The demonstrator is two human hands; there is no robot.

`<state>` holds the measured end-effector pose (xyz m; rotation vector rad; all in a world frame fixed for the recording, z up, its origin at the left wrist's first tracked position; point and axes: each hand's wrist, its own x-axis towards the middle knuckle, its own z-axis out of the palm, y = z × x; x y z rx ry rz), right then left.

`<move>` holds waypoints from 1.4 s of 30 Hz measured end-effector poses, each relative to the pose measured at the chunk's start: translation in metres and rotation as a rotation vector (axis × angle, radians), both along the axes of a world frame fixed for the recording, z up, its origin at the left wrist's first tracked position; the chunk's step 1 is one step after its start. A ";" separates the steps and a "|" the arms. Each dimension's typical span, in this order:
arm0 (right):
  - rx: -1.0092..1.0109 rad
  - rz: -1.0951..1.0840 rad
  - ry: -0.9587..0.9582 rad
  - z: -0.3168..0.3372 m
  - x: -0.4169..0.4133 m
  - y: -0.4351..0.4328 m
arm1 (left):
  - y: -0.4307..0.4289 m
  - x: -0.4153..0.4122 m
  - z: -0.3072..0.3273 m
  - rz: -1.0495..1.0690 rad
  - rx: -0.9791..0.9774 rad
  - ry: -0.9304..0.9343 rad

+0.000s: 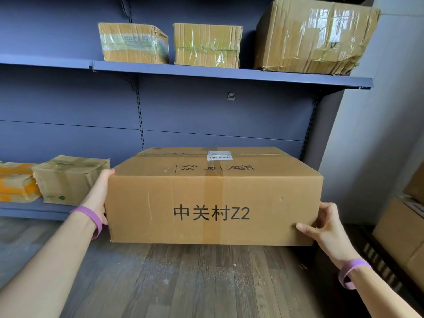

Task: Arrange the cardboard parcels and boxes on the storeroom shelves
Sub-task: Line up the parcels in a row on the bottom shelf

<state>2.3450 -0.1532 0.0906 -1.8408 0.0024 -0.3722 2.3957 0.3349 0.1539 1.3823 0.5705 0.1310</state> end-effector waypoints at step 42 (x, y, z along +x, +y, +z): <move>0.305 0.177 0.116 -0.002 0.025 -0.012 | 0.032 -0.009 -0.031 -0.068 0.112 -0.162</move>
